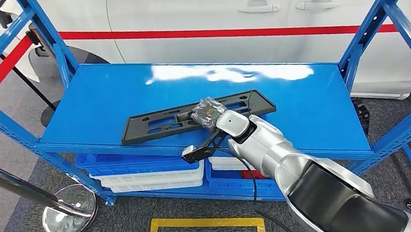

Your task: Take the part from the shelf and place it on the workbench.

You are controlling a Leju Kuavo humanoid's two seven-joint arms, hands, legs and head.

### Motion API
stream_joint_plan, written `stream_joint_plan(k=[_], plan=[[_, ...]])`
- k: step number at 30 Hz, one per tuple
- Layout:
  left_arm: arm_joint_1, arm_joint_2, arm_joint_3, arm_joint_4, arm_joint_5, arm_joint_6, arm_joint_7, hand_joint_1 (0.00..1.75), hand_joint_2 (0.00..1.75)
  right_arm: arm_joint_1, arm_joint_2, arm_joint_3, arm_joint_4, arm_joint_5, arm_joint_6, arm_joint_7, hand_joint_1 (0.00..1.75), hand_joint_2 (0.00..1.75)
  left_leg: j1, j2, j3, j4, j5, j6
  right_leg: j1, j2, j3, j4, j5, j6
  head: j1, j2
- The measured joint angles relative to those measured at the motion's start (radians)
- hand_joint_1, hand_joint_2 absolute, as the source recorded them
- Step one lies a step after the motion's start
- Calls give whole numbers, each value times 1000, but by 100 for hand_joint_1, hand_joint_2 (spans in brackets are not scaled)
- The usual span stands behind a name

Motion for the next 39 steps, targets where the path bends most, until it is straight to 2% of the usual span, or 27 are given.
stream_joint_plan(k=[1, 2, 4, 6, 8, 10, 11, 12, 13, 15, 16, 17, 20, 22, 23, 25, 26, 27, 28, 29, 31, 32, 33, 36, 37, 39], plan=[[-1, 0, 1, 0, 3, -1, -9, 0, 0, -1, 0, -8, -6, -33, -3, -25, 173, 175, -2, 0, 25, -55, 19, 4, 2, 1, -2, 4, -2, 3, 0, 0], [-1, 0, 3, 0, 5, -2, -17, 0, 0, -1, -1, -20, -14, -74, -9, -57, 173, 175, -4, 0, 38, -87, 26, 6, 3, 2, -5, 6, -3, 7, 0, 0], [-1, 0, 8, 0, 6, -3, -27, 0, 0, 4, -3, -58, -45, -177, -23, -138, 173, 175, -6, -1, 40, -100, 24, 12, 3, 3, -10, 7, 0, 15, 0, 0], [0, 0, 12, 0, 4, -4, -32, 0, 87, 17, -8, -115, -117, -330, -11, -242, 175, 175, -2, -1, 43, -108, 29, 21, 2, 3, -15, 15, -10, 24, 0, 0], [-2, -1, 14, 0, -3, -4, -37, 0, 175, 46, -21, -191, -261, -572, 82, -351, 175, 175, 1, 0, 48, -117, 34, 29, -1, 2, -47, 85, -54, 34, 0, 0], [-3, -1, 14, 0, -12, -4, -45, 0, 175, 92, -42, -270, -454, -850, 222, -416, 175, 175, 0, -1, 49, -118, 33, 33, -7, 2, -111, 217, -112, 43, 0, 0], [-3, -1, 14, 0, -15, -4, -48, 0, 175, 114, -52, -304, -547, -959, 276, -426, 175, 175, 0, -2, 49, -117, 31, 34, -11, 1, -137, 268, -125, 46, 0, 0], [-3, -1, 14, 0, -17, -4, -49, 0, 175, 129, -60, -334, -629, -1032, 314, -428, 175, 175, 0, -4, 50, -116, 29, 34, -15, 1, -150, 287, -119, 49, 0, 0], [-2, -1, 14, 0, -19, -4, -49, 0, 175, 140, -67, -358, -698, -1068, 333, -426, 175, 175, 0, -5, 53, -116, 27, 33, -19, 1, -142, 265, -95, 51, 0, 0], [-2, -1, 14, 0, -20, -4, -50, 0, 175, 151, -80, -391, -801, -1075, 346, -424, 175, 175, 1, -8, 59, -115, 21, 28, -25, 0, -81, 132, -24, 52, 0, 0], [-2, -1, 14, 0, -21, -4, -50, 0, 175, 157, -86, -400, -839, -1071, 348, -423, 175, 175, 0, -9, 61, -113, 19, 24, -24, 0, -51, 67, 0, 50, 0, 0], [-3, -1, 14, 0, -21, -3, -51, 0, 175, 162, -91, -407, -868, -1068, 348, -422, 175, 175, -1, -9, 62, -113, 17, 18, -22, 1, -32, 25, 12, 46, 0, 0], [-5, -1, 14, 0, -21, -3, -51, 0, 175, 180, -99, -420, -925, -1072, 348, -422, 175, 175, 0, -7, 62, -115, 13, 1, -17, 5, -23, 2, 13, 31, 0, 0], [-6, -1, 14, 0, -21, -2, -54, 0, 175, 189, -102, -427, -956, -1111, 366, -441, 175, 175, 2, -4, 51, -87, -9, -8, -18, 4, -17, -6, 16, 17, 0, 0], [-6, -1, 14, 0, -21, -1, -56, 0, 175, 196, -103, -432, -979, -1154, 387, -454, 175, 175, 3, -3, 32, -44, -35, -11, -19, 2, -14, -10, 17, 11, 0, 0], [-5, -1, 14, 0, -19, 2, -62, 0, 175, 220, -105, -445, -1043, -1286, 455, -464, 175, 175, 3, -1, -28, 89, -98, -15, -14, -3, -12, -10, 14, 2, 0, 0], [-3, -1, 15, 0, -18, 4, -66, 0, 175, 237, -107, -453, -1084, -1359, 493, -456, 174, 175, 3, -1, -55, 146, -117, -16, -12, -4, -11, -9, 13, 1, 0, 0], [-2, -1, 15, 0, -16, 6, -69, 0, 175, 255, -109, -460, -1121, -1425, 531, -443, 174, 175, 3, -1, -69, 175, -119, -16, -10, -4, -11, -9, 12, 0, 0, 0], [-1, -1, 16, 0, -13, 9, -74, 0, 175, 275, -111, -466, -1158, -1483, 565, -427, 173, 175, 3, -1, -65, 163, -101, -15, -9, -4, -10, -7, 11, -1, 0, 0], [-2, -1, 17, 0, -8, 11, -80, 0, 175, 293, -114, -470, -1190, -1535, 594, -410, 173, 175, 3, -1, -42, 114, -69, -13, -9, -3, -8, -6, 9, 0, 0, 0], [-5, -1, 21, 0, 7, 16, -96, 0, 175, 326, -120, -473, -1240, -1617, 642, -378, 173, 175, 1, -1, 23, -22, -7, -6, -6, 0, -8, 0, 4, 5, 0, 0], [-8, -1, 24, 0, 15, 19, -106, 0, 175, 340, -123, -473, -1258, -1647, 660, -366, 173, 175, 0, -1, 46, -70, 7, -1, -5, 1, -9, 3, 3, 9, 0, 0], [-11, -1, 27, 0, 21, 23, -115, 0, 175, 355, -126, -473, -1271, -1667, 673, -359, 173, 175, -1, -1, 58, -96, 10, 3, -4, 1, -10, 4, 2, 13, 0, 0], [-17, -2, 38, 0, 31, 35, -140, 0, 175, 405, -140, -469, -1304, -1688, 693, -349, 173, 175, -2, -4, 63, -111, 13, 18, -6, 1, -13, 6, 1, 29, 0, 0], [-20, -4, 41, 0, 35, 39, -144, 0, 175, 423, -144, -467, -1314, -1687, 691, -349, 173, 175, 0, -4, 64, -116, 17, 24, -7, 1, -18, 19, -11, 35, 0, 0], [-26, -7, 43, 0, 41, 43, -142, 0, 175, 449, -151, -464, -1330, -1684, 679, -348, 173, 175, 1, -2, 66, -123, 22, 32, -11, 1, -56, 105, -63, 44, 0, 0]])
